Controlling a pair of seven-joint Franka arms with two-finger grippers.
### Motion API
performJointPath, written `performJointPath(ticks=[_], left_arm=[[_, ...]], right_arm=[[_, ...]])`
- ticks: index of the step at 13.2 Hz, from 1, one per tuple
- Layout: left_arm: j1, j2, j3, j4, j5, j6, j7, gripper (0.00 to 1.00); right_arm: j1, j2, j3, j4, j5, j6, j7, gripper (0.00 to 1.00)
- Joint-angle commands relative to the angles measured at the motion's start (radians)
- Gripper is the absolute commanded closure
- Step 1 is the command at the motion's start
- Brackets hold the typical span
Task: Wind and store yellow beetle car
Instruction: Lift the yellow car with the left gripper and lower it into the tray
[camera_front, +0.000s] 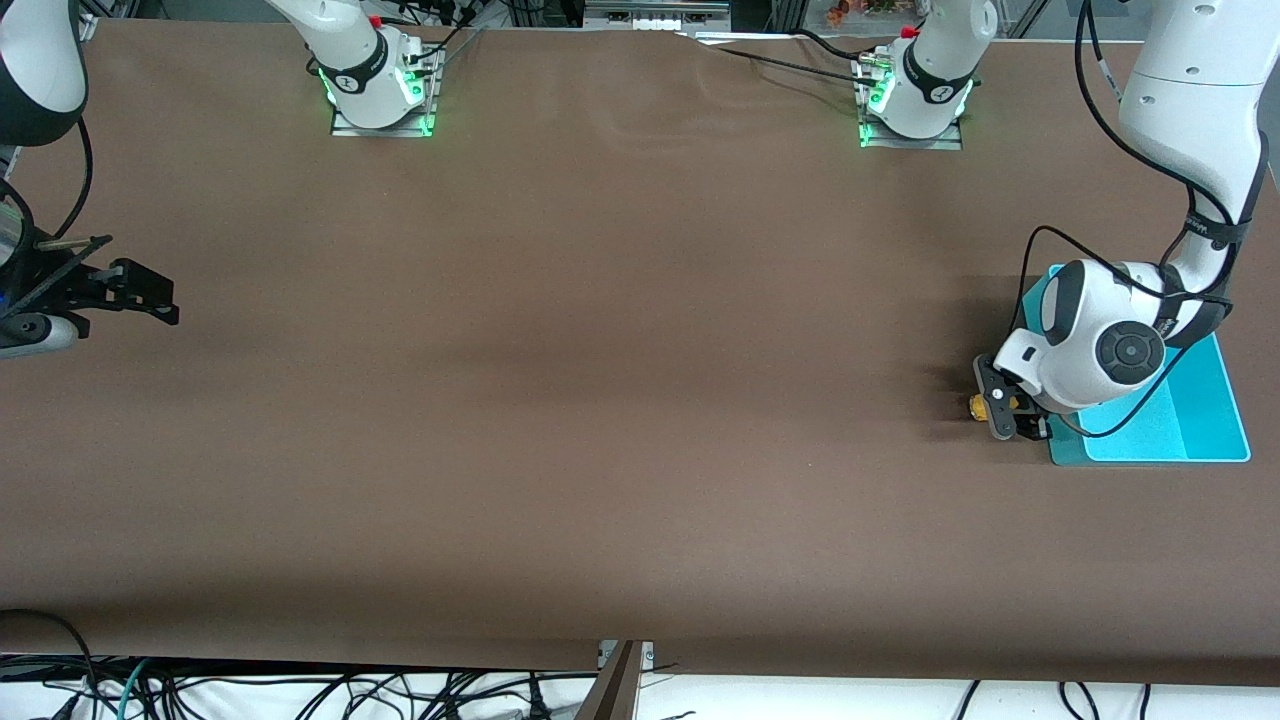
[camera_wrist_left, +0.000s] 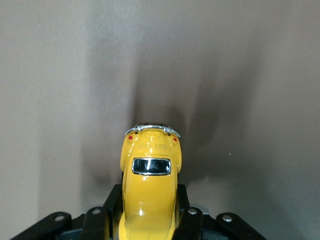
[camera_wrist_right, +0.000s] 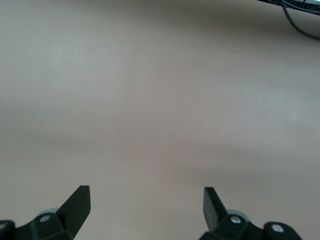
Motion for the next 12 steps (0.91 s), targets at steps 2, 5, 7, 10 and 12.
performJointPath(ticks=[2, 5, 7, 10, 12], left_arm=[[-0.012, -0.059, -0.060, 0.003, -0.063, -0.121, -0.037, 0.85], [-0.010, -0.096, -0.082, 0.084, -0.065, -0.311, -0.046, 0.85], [-0.010, -0.114, -0.082, 0.166, -0.065, -0.471, -0.043, 0.84], [-0.003, -0.122, -0.077, 0.317, -0.060, -0.725, -0.024, 0.83], [0.022, -0.120, -0.047, 0.355, -0.048, -0.774, 0.051, 0.83]], right_arm=[[-0.001, -0.003, -0.008, 0.004, -0.004, -0.022, 0.010, 0.00], [-0.001, -0.003, -0.011, 0.004, -0.003, -0.020, 0.010, 0.00], [-0.001, 0.000, -0.011, 0.004, -0.004, -0.020, 0.010, 0.00], [-0.001, 0.000, -0.011, 0.004, -0.006, -0.020, 0.009, 0.00], [-0.001, 0.000, -0.011, 0.004, -0.006, -0.020, 0.010, 0.00]])
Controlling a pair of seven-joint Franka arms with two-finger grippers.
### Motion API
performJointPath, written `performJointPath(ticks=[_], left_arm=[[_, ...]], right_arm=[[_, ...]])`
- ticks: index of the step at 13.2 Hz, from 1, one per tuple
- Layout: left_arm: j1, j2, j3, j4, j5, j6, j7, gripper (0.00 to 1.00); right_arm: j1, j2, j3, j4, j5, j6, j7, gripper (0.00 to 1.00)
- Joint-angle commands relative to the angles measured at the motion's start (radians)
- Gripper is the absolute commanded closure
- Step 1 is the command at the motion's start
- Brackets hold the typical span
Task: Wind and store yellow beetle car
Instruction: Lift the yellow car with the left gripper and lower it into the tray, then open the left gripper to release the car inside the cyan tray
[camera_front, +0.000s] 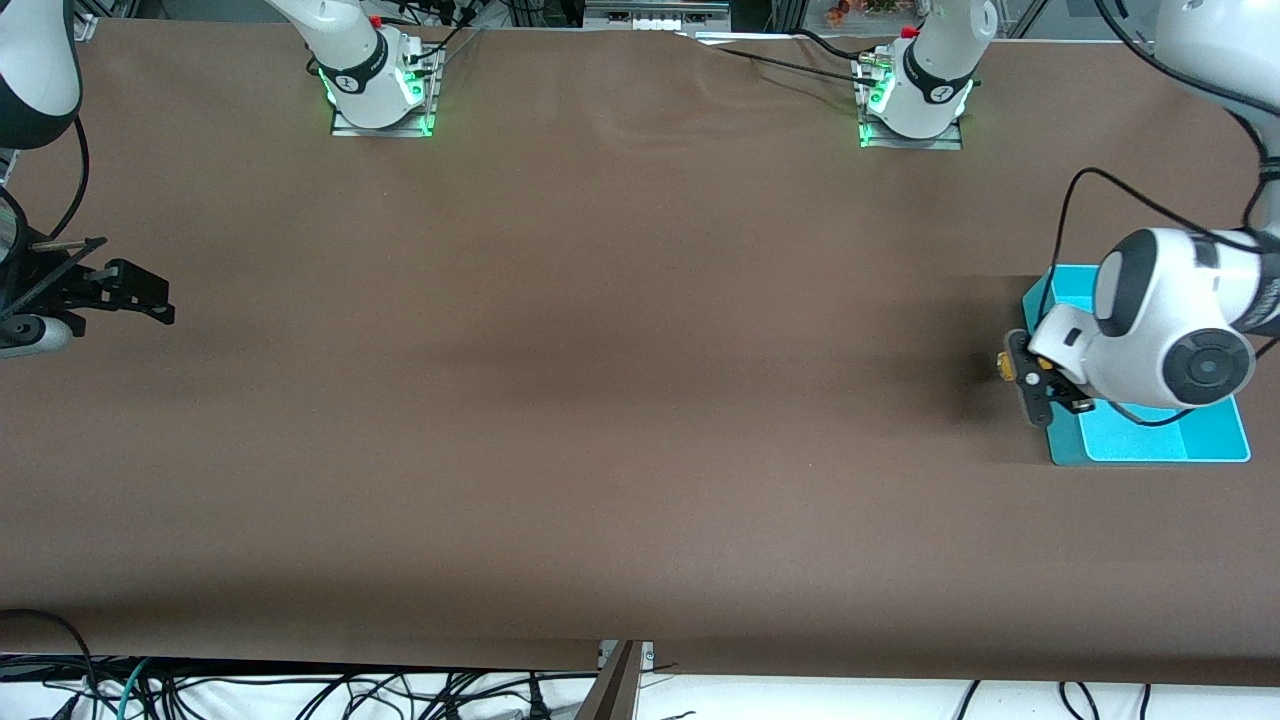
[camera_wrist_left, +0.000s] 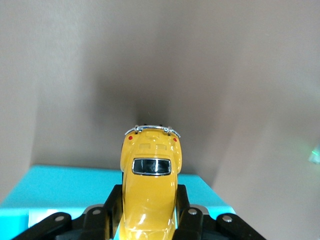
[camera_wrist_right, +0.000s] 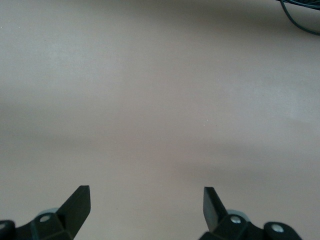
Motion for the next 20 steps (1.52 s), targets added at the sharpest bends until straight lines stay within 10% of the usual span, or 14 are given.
performJointPath(ticks=[1, 7, 13, 16, 17, 20], left_arm=[[0.051, 0.008, 0.053, 0.052, -0.004, -0.054, 0.131, 0.83], [0.287, 0.108, 0.069, 0.029, 0.021, 0.121, 0.395, 0.83], [0.310, 0.131, 0.067, -0.124, 0.015, 0.373, 0.404, 0.74], [0.350, 0.140, 0.066, -0.169, 0.009, 0.436, 0.406, 0.56], [0.359, 0.134, 0.064, -0.175, 0.003, 0.436, 0.407, 0.06], [0.355, 0.125, 0.055, -0.168, 0.003, 0.417, 0.410, 0.00]], right_arm=[[0.002, -0.003, -0.003, 0.004, -0.006, -0.014, 0.008, 0.00], [-0.001, -0.001, -0.003, 0.004, -0.007, -0.011, 0.005, 0.00], [-0.001, -0.001, -0.009, 0.004, -0.006, -0.010, 0.002, 0.00], [0.000, -0.001, -0.009, 0.004, -0.006, -0.010, 0.003, 0.00], [-0.001, -0.001, -0.010, 0.004, -0.001, -0.010, 0.002, 0.00], [0.000, -0.001, -0.016, 0.004, 0.000, -0.010, 0.002, 0.00]])
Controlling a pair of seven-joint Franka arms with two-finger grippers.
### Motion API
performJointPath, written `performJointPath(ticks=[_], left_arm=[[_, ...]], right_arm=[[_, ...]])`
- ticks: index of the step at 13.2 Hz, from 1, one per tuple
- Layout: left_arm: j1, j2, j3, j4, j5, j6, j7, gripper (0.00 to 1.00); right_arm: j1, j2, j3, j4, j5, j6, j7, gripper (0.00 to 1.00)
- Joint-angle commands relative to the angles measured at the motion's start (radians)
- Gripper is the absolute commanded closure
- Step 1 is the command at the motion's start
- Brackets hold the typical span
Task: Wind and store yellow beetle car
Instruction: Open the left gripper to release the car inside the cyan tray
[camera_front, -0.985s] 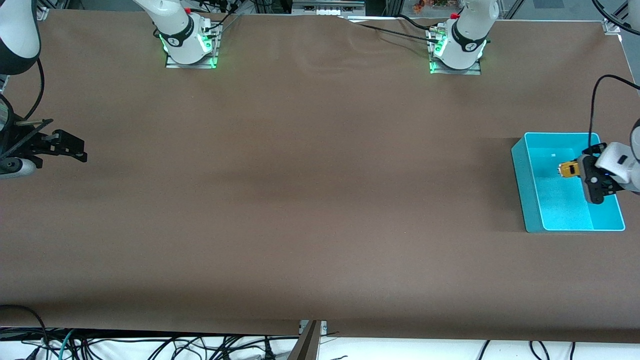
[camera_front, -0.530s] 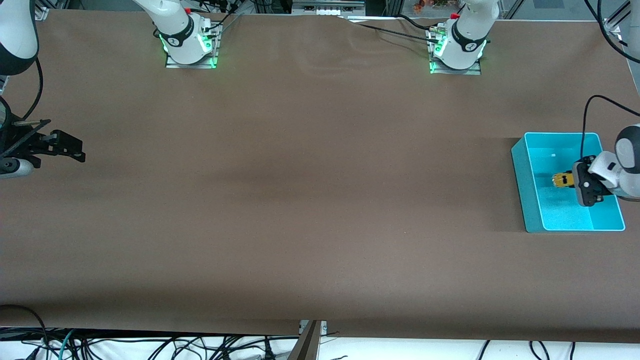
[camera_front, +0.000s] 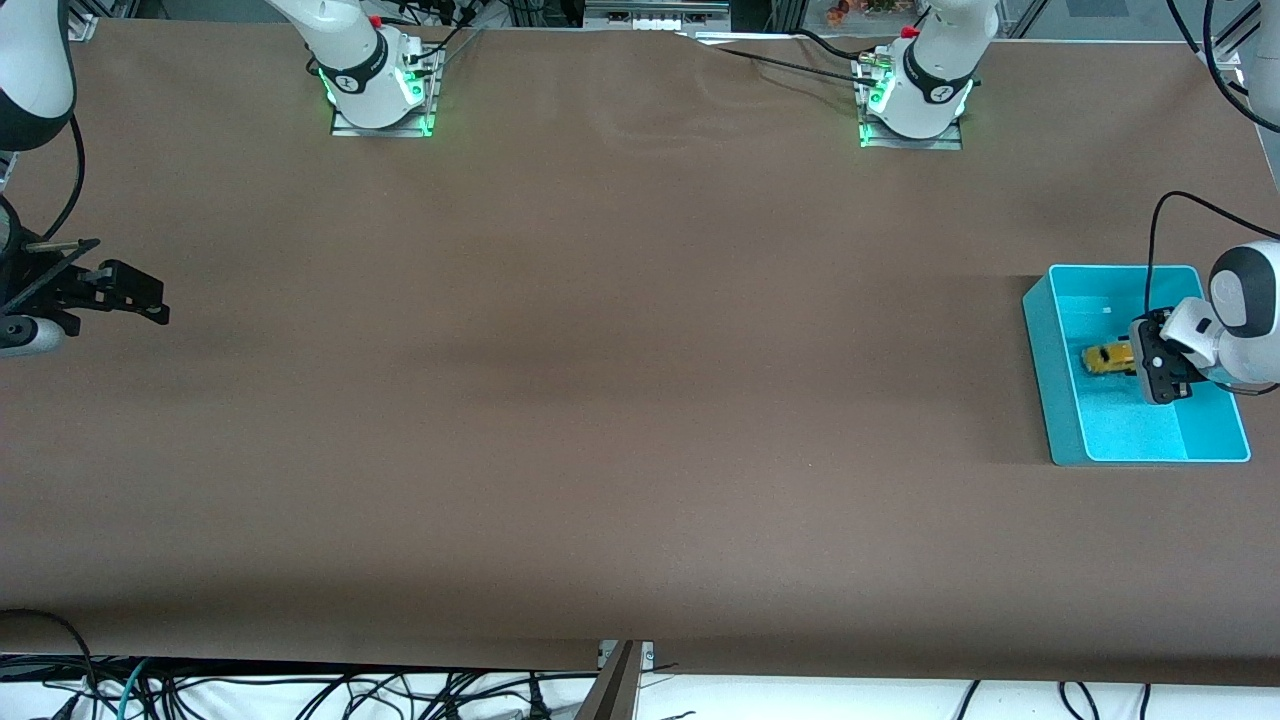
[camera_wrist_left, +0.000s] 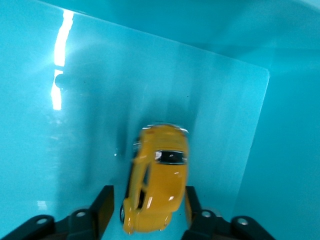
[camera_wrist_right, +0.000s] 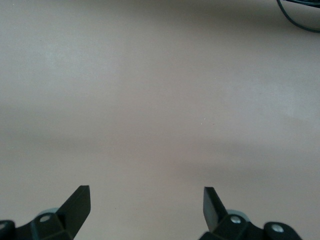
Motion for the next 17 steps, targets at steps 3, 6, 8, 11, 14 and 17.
performJointPath(ticks=[3, 6, 8, 11, 14, 17], left_arm=[[-0.007, -0.067, -0.026, -0.005, -0.003, -0.048, 0.007, 0.00], [-0.044, -0.115, -0.066, 0.051, -0.002, -0.208, -0.074, 0.00], [-0.048, -0.117, -0.112, 0.135, -0.003, -0.330, -0.122, 0.00], [-0.053, -0.117, -0.240, 0.333, -0.003, -0.596, -0.258, 0.00], [-0.090, -0.129, -0.300, 0.456, -0.006, -0.768, -0.358, 0.00], [-0.107, -0.149, -0.394, 0.481, -0.035, -0.799, -0.482, 0.00]], right_arm=[[0.001, -0.002, -0.005, 0.004, 0.000, -0.010, 0.000, 0.00], [0.001, -0.002, -0.005, 0.004, 0.002, -0.010, 0.000, 0.00], [0.001, -0.002, -0.005, 0.004, 0.002, -0.010, 0.000, 0.00], [0.001, -0.002, -0.005, 0.004, 0.000, -0.010, 0.002, 0.00], [0.001, -0.002, -0.005, 0.004, 0.002, -0.010, 0.000, 0.00], [0.001, -0.002, -0.005, 0.004, 0.002, -0.010, 0.003, 0.00]])
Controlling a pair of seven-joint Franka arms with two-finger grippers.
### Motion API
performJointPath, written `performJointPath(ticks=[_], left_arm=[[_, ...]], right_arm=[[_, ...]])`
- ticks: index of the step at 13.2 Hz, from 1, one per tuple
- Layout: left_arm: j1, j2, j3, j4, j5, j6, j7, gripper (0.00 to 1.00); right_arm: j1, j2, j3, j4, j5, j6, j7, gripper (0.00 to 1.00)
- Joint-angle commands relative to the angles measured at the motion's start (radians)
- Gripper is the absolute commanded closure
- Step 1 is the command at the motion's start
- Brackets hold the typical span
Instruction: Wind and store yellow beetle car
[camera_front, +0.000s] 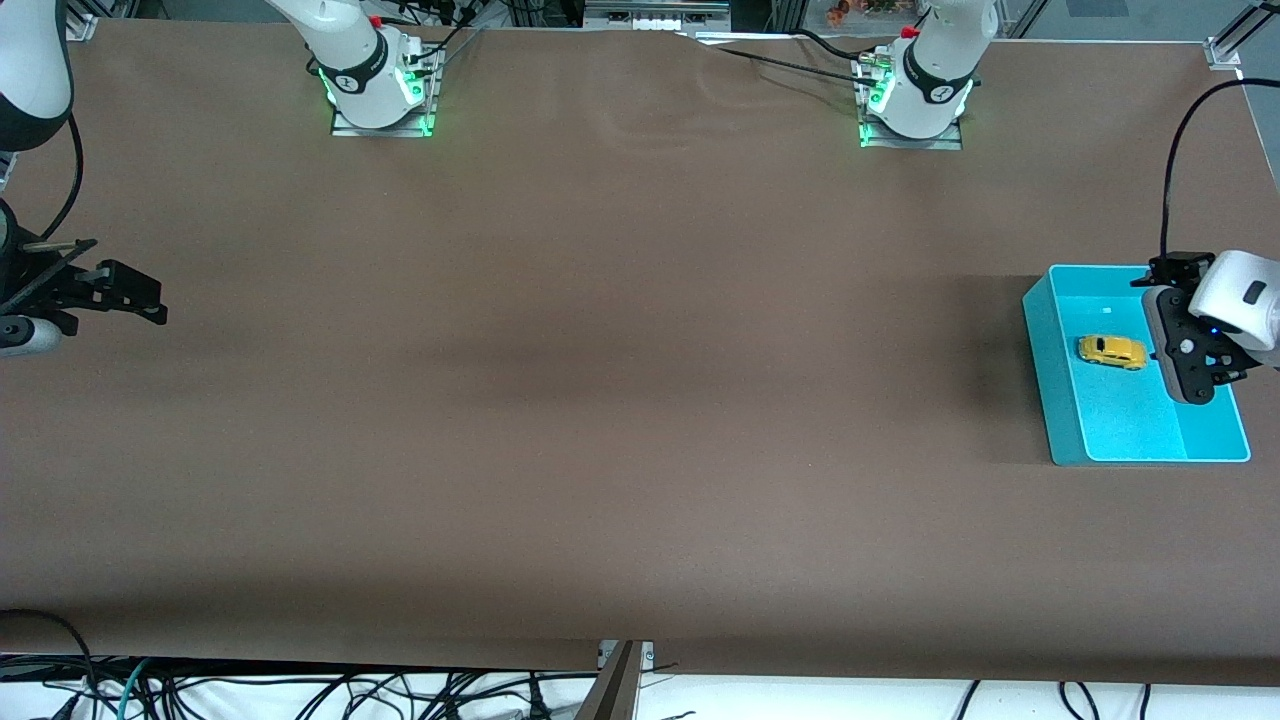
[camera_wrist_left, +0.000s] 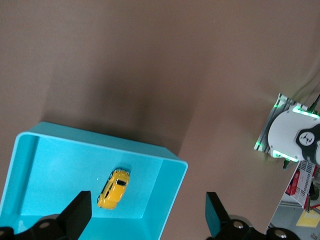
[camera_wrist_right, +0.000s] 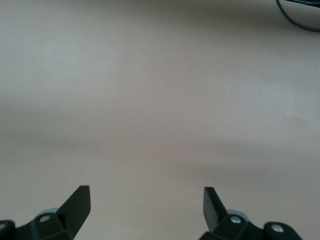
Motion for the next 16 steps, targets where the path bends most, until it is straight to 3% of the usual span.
performJointPath(ticks=[1, 4, 10, 16], left_arm=[[-0.023, -0.003, -0.077, 0.022, -0.015, -0.039, -0.141, 0.00], [-0.047, -0.005, -0.179, 0.023, -0.035, -0.090, -0.411, 0.00], [-0.109, -0.034, -0.267, 0.023, -0.054, -0.125, -0.785, 0.00], [-0.136, -0.081, -0.264, 0.074, -0.060, -0.119, -0.959, 0.00]], right_arm=[[0.001, -0.002, -0.003, 0.004, 0.002, -0.010, 0.002, 0.00], [0.001, -0.002, -0.003, 0.004, 0.002, -0.010, 0.002, 0.00], [0.001, -0.002, -0.003, 0.004, 0.002, -0.008, 0.003, 0.00], [0.001, -0.001, -0.003, 0.004, 0.002, -0.008, 0.003, 0.00]])
